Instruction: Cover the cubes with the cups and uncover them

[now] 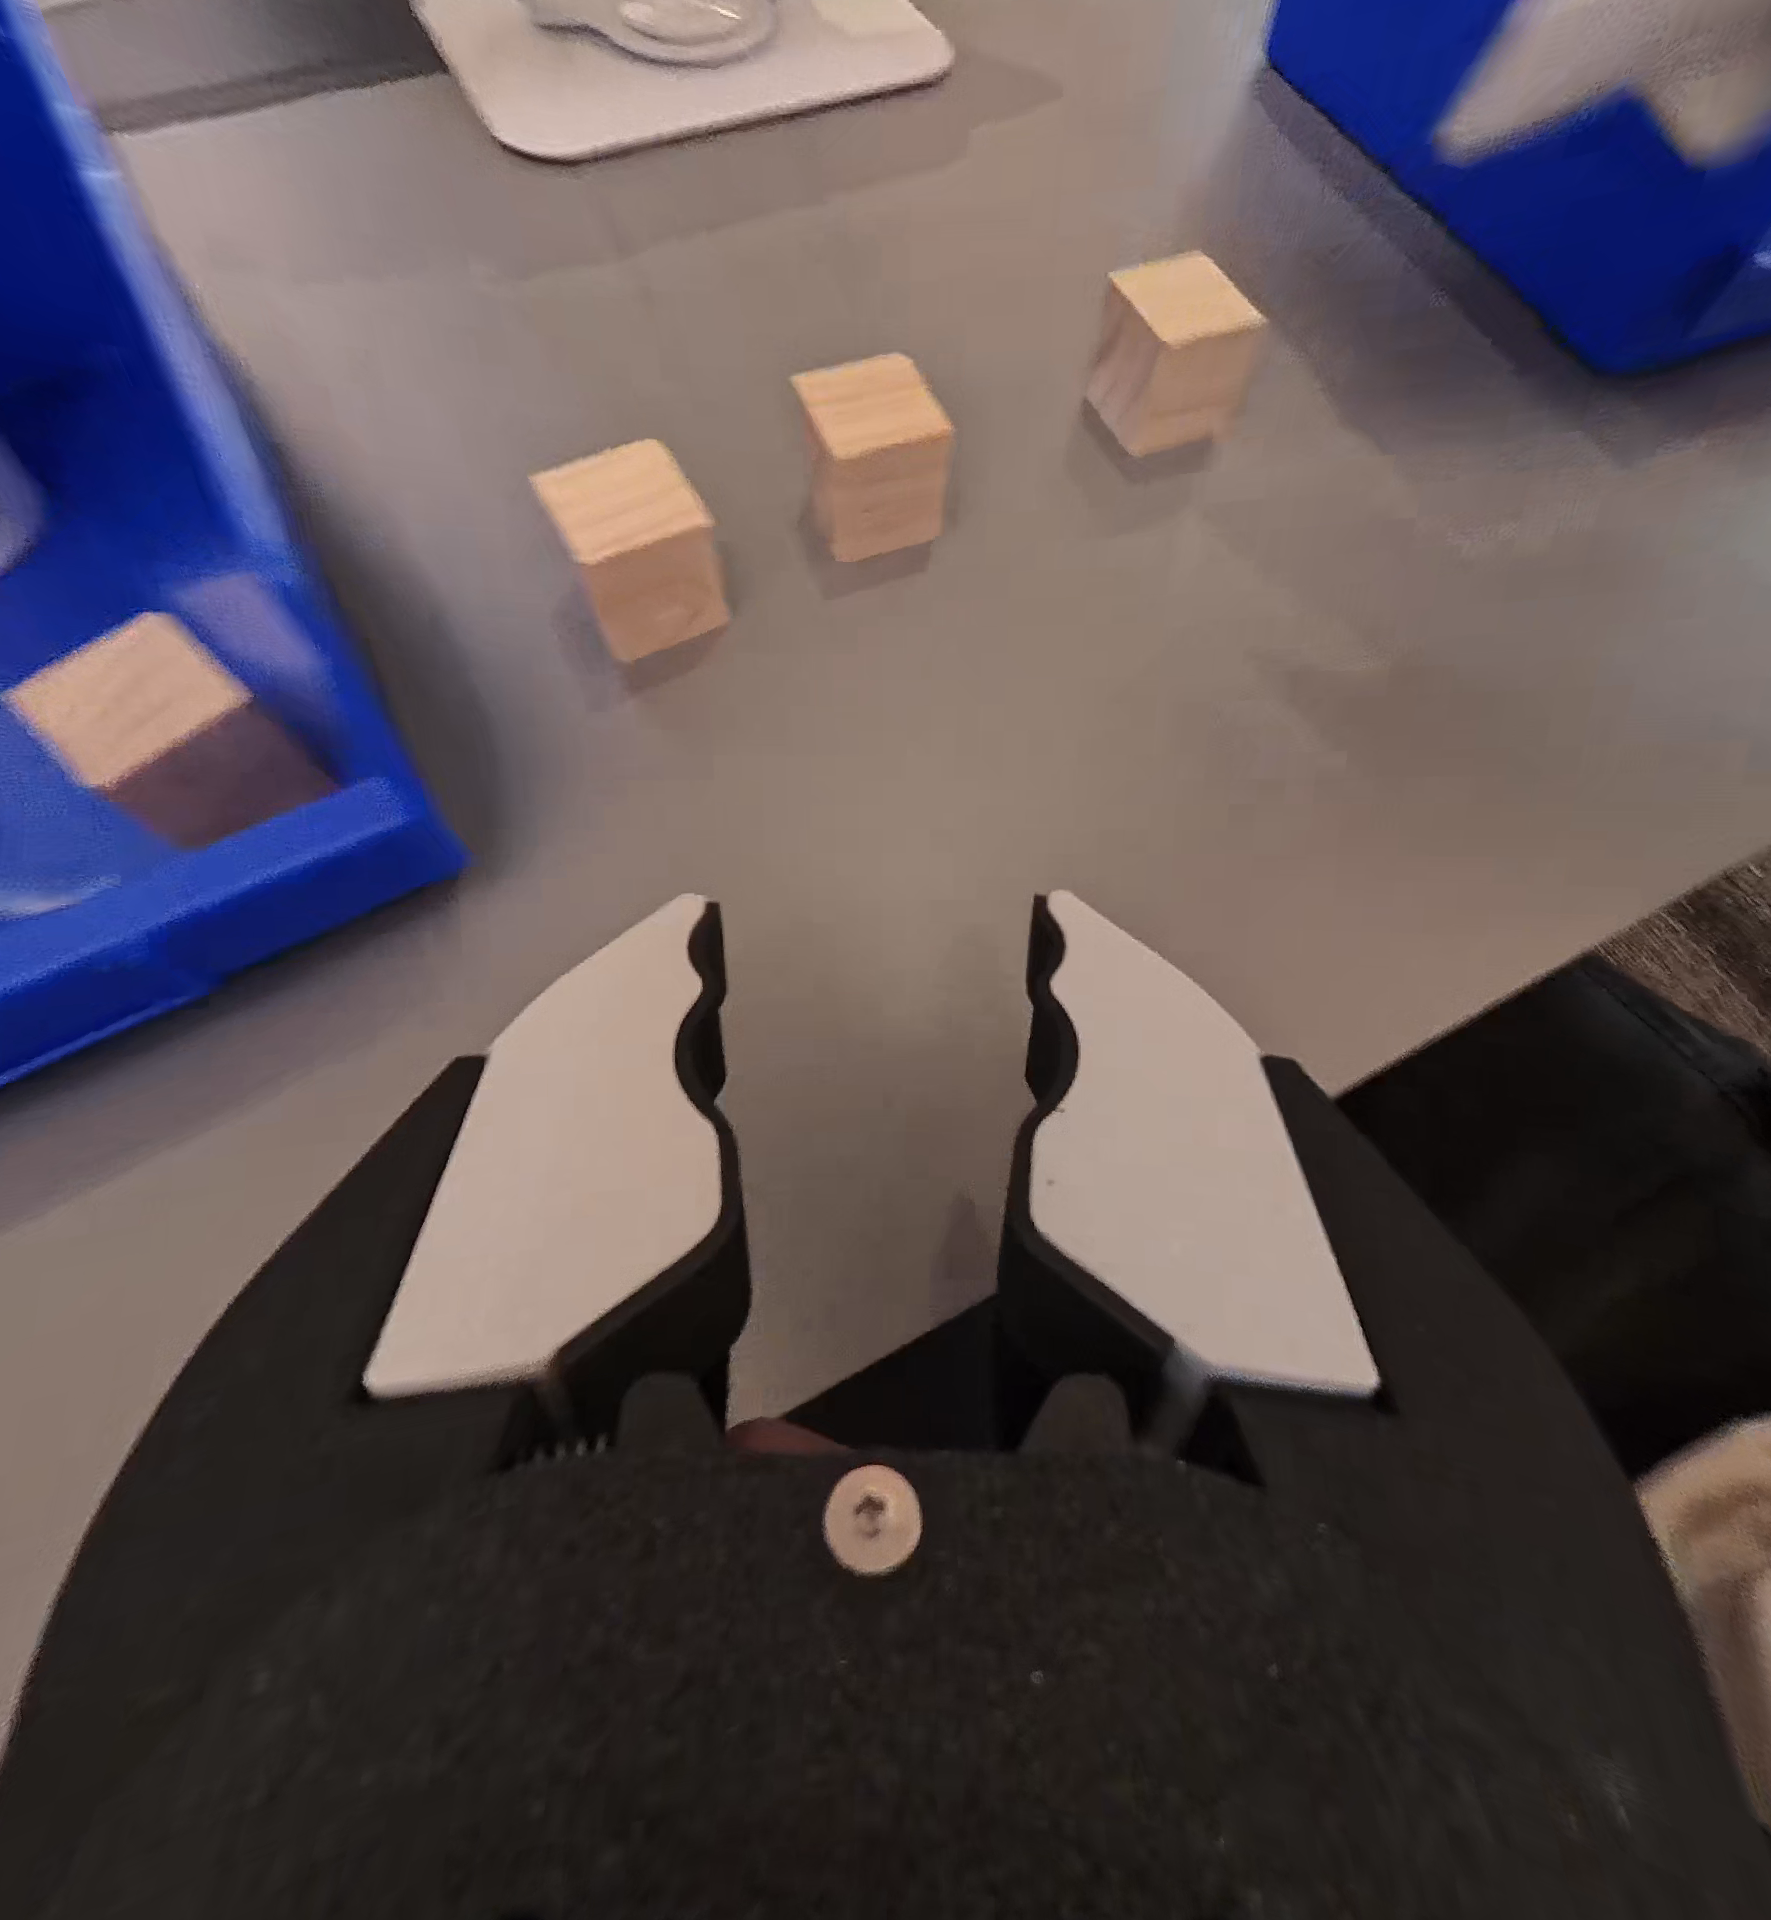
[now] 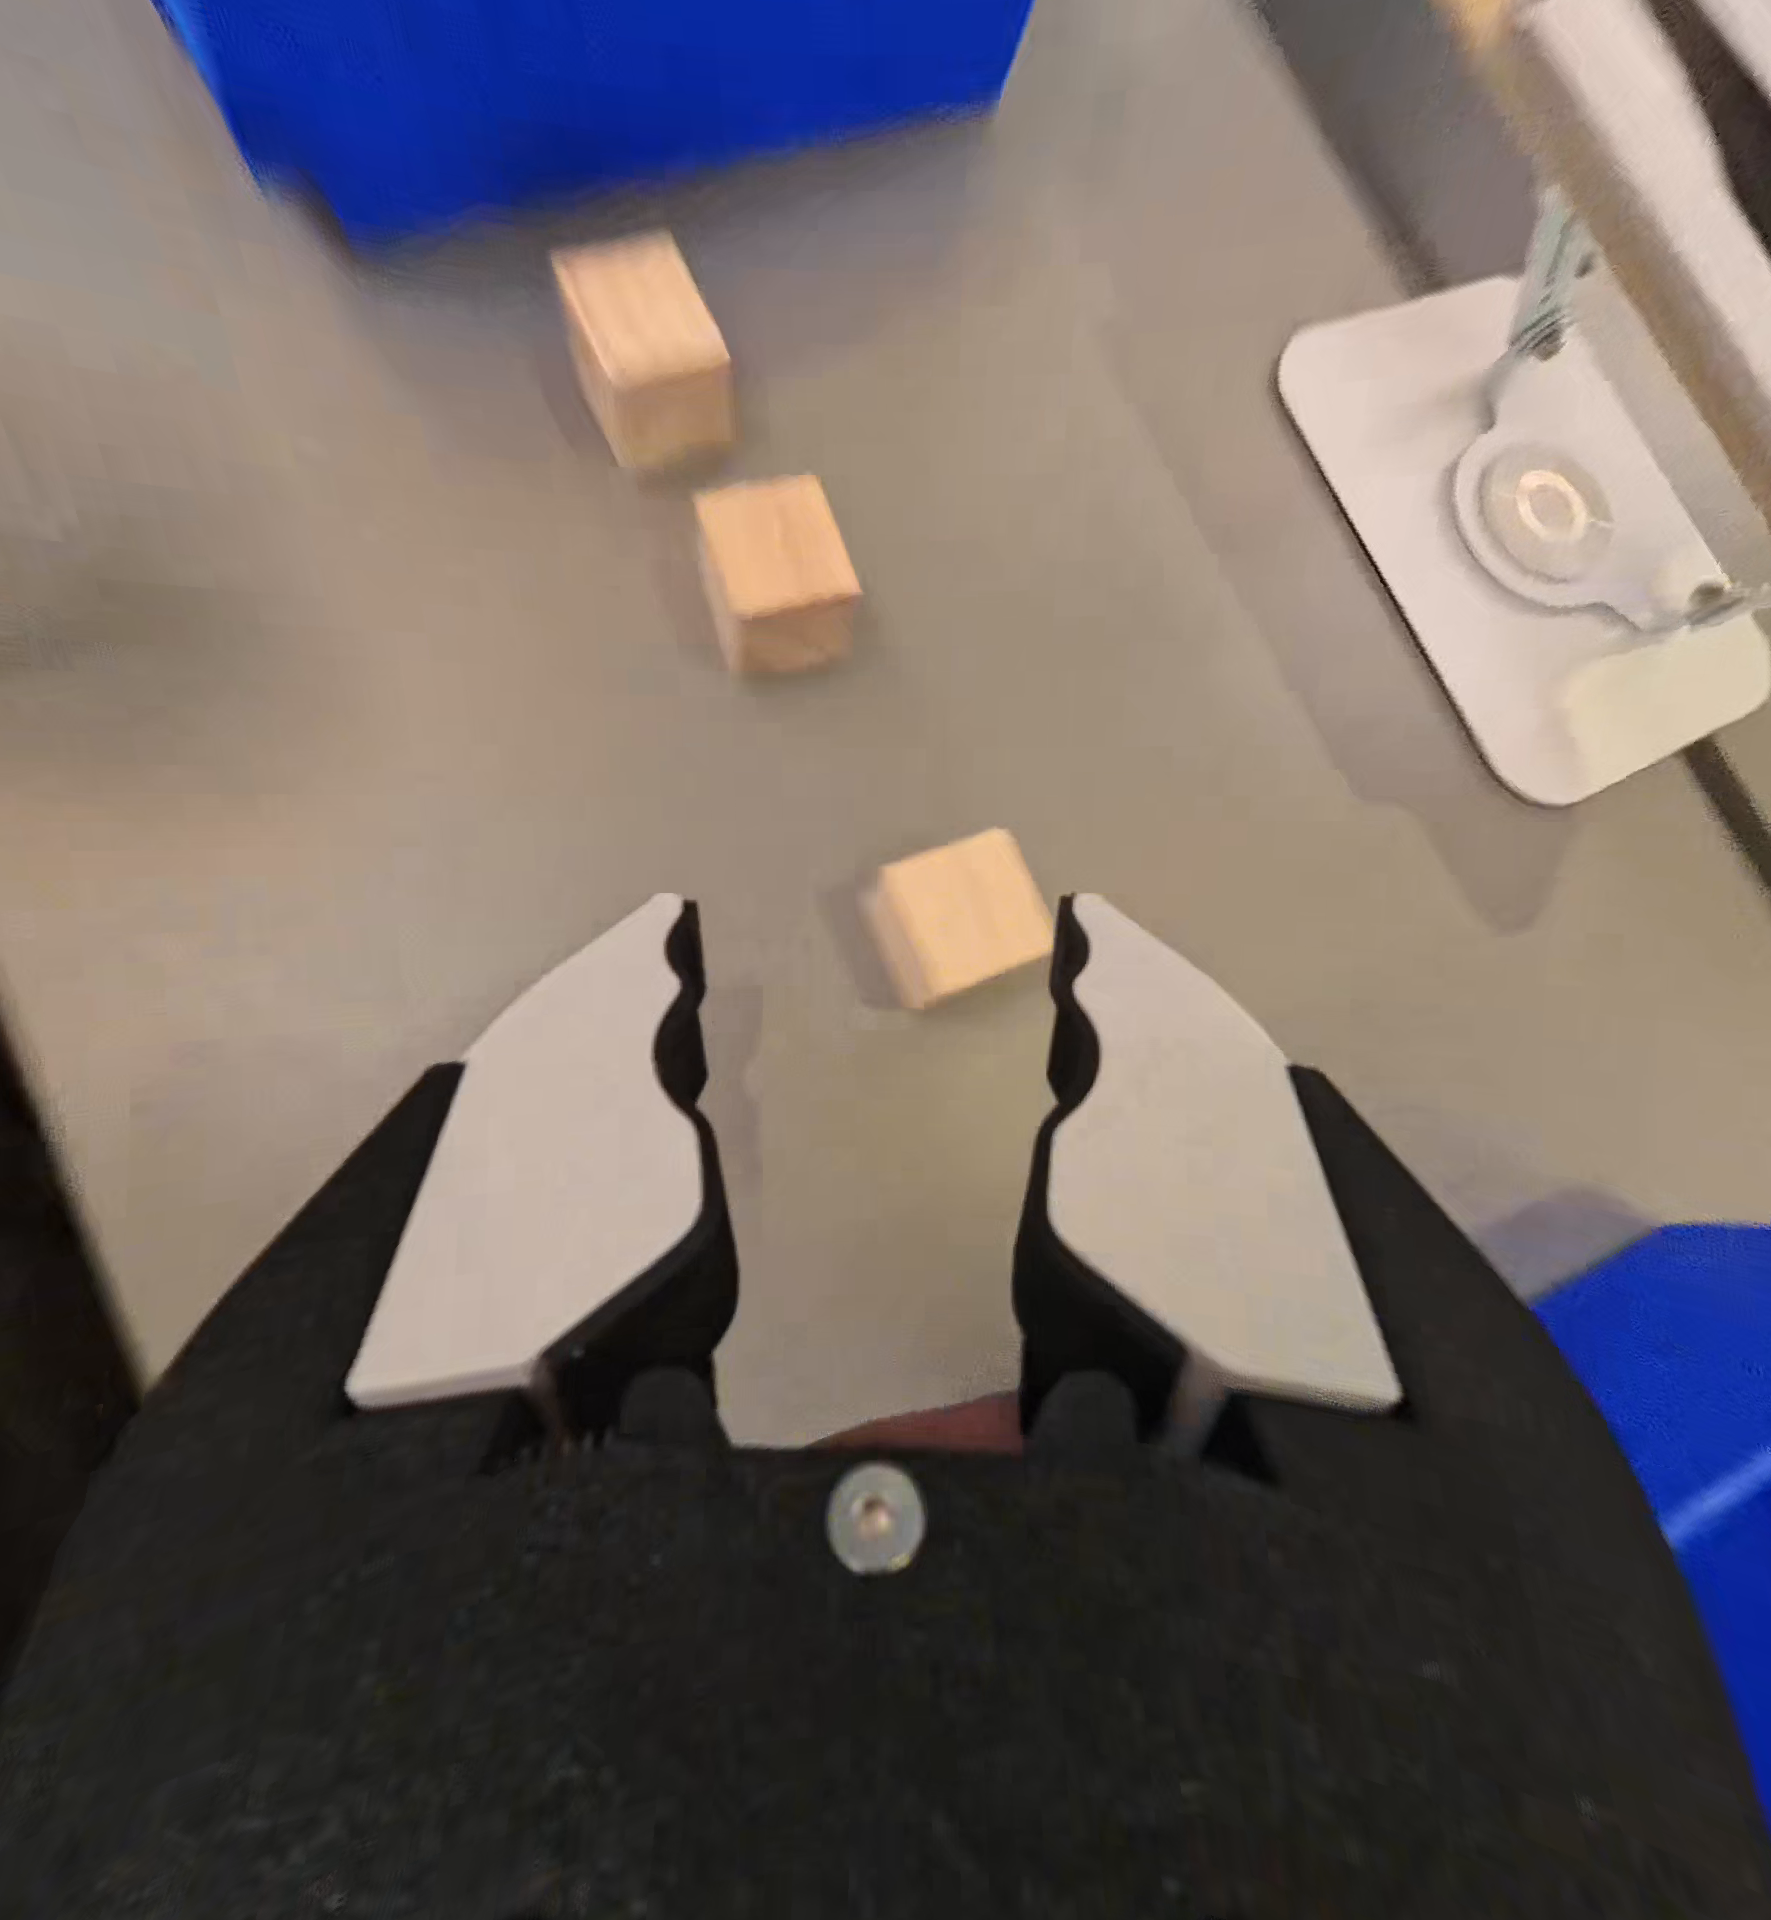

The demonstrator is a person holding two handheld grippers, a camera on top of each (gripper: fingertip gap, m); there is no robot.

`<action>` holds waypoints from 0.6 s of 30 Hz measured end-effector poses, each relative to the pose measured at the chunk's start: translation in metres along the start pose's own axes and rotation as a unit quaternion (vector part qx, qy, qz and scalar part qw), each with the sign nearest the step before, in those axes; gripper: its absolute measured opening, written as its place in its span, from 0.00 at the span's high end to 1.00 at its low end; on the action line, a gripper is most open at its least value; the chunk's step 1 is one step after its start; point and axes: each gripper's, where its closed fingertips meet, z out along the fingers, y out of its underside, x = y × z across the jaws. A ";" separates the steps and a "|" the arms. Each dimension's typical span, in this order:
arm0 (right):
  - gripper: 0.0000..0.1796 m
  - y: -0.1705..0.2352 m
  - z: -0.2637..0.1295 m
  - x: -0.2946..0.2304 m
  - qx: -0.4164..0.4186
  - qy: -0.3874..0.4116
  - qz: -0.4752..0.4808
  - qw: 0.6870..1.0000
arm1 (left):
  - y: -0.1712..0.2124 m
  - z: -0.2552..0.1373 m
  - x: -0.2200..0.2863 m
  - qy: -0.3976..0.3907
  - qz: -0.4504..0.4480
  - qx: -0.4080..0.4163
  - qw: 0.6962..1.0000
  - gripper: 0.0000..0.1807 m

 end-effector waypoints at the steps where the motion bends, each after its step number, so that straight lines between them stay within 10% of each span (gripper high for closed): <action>1: 0.64 0.000 -0.009 -0.019 0.049 -0.003 0.045 0.998 | -0.006 -0.006 -0.015 -0.019 -0.010 0.007 1.000 0.69; 8: 0.69 0.044 -0.020 -0.147 0.239 -0.106 0.262 0.929 | -0.024 0.000 -0.145 -0.148 -0.104 -0.078 0.981 0.65; 18: 0.70 0.062 -0.031 -0.178 0.243 -0.139 0.264 0.923 | -0.009 0.071 -0.178 -0.107 -0.202 -0.229 0.946 0.58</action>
